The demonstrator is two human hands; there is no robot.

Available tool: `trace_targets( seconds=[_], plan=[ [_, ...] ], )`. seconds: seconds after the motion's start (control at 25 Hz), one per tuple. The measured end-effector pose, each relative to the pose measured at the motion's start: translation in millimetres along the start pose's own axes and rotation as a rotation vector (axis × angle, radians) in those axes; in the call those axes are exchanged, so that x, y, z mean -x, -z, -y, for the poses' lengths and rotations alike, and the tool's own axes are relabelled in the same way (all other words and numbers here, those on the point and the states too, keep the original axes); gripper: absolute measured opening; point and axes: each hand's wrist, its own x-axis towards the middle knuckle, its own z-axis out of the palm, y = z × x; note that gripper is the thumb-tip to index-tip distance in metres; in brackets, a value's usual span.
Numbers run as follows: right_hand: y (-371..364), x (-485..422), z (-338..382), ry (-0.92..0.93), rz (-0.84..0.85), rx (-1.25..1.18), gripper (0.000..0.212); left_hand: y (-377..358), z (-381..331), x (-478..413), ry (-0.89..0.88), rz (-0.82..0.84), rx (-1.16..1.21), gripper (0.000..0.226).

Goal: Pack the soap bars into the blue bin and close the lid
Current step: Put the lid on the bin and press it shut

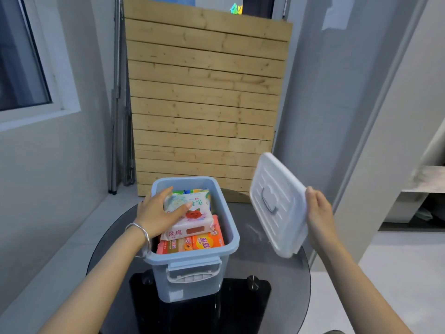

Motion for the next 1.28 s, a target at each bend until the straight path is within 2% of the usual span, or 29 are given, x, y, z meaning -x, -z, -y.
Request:
trace_targets(
  seconds=[0.08, 0.16, 0.28, 0.36, 0.4, 0.48, 0.56, 0.64, 0.76, 0.92, 1.04, 1.16, 1.28],
  plan=[
    [7, 1, 28, -0.026, 0.005, -0.278, 0.034, -2, -17, 2, -0.073, -0.064, -0.006, 0.072],
    [6, 7, 59, -0.030, 0.053, -0.549, 0.031, -6, -39, 3, -0.114, -0.041, 0.123, 0.073],
    [-4, 15, 90, -0.116, 0.170, -0.877, 0.037, -4, -68, 4, -0.059, 0.068, 0.499, 0.076],
    [-16, 23, 96, -0.209, 0.242, -0.983, 0.042, 5, -72, 3, -0.057, 0.093, 0.862, 0.056],
    [-22, 28, 93, -0.237, 0.263, -0.964, 0.043, 10, -70, 1, -0.059, 0.077, 1.004, 0.044],
    [-35, 38, 81, -0.228, 0.296, -0.779, 0.041, 20, -58, -1, -0.015, -0.013, 1.102, 0.034],
    [-45, 47, 68, -0.141, 0.329, -0.471, 0.045, 27, -39, -1, 0.024, -0.114, 1.047, 0.025],
    [-50, 52, 55, -0.054, 0.367, -0.190, 0.058, 32, -20, -3, 0.052, -0.171, 0.955, 0.015],
    [-56, 57, 42, -0.067, 0.511, 0.019, 0.059, 38, -3, -9, 0.172, -0.151, 0.825, 0.012],
    [-67, 62, 20, -0.087, 0.527, 0.186, 0.059, 23, 17, -15, 0.279, -0.034, 0.754, 0.013],
    [-73, 65, 10, -0.137, 0.584, 0.331, 0.061, 10, 28, -15, 0.327, -0.008, 0.849, 0.016],
    [-77, 63, 7, -0.168, 0.591, 0.304, 0.058, 7, 29, -18, 0.372, -0.032, 0.845, 0.017],
    [-83, 55, 10, -0.174, 0.639, 0.373, 0.048, 6, 29, -18, 0.470, 0.034, 0.899, 0.024]
  ],
)
